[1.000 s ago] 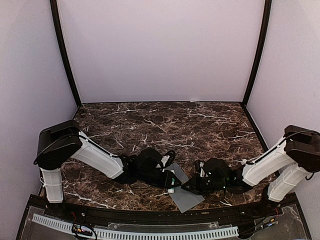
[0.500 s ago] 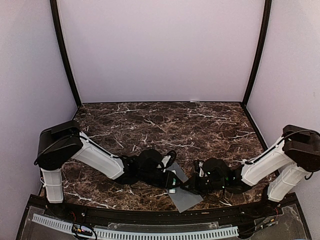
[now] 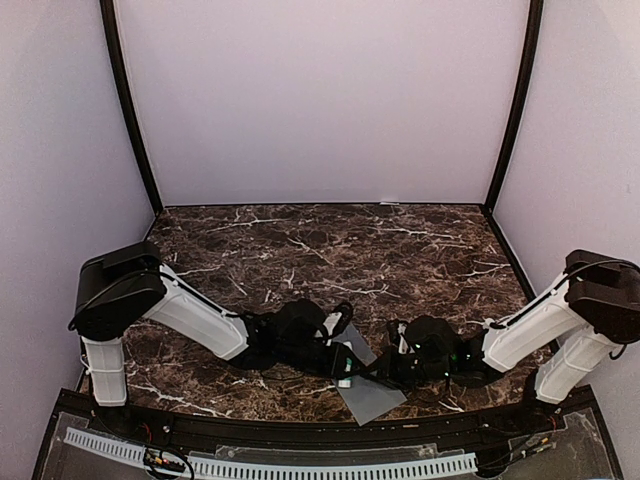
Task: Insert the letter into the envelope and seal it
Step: Seal the envelope flap on the envelope.
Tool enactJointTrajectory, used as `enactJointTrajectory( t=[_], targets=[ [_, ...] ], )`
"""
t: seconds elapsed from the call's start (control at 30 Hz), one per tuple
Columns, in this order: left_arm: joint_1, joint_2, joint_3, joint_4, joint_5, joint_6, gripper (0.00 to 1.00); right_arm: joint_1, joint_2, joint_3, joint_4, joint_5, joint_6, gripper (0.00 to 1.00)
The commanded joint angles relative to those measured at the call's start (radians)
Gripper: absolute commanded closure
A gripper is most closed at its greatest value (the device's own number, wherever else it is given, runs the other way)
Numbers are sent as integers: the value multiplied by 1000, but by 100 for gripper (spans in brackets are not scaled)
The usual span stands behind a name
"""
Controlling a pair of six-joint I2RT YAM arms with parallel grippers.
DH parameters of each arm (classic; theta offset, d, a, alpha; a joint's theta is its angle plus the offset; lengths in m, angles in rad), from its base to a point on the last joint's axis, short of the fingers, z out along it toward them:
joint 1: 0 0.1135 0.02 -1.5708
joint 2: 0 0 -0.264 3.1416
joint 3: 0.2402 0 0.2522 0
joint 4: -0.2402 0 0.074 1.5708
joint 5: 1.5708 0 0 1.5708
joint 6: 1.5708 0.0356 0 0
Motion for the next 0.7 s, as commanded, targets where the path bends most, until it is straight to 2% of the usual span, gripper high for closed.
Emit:
enactJointTrajectory(
  t=[0.0, 0.3, 0.67],
  targets=[
    [-6, 18, -30, 23, 5, -8, 100, 11, 25, -25, -177, 21, -2, 100],
    [-6, 35, -27, 7, 3, 0, 100, 12, -10, -41, -178, 20, -7, 100],
    [-6, 39, -21, -21, -15, -4, 100, 22, -228, -110, -309, 64, 12, 100]
  ],
)
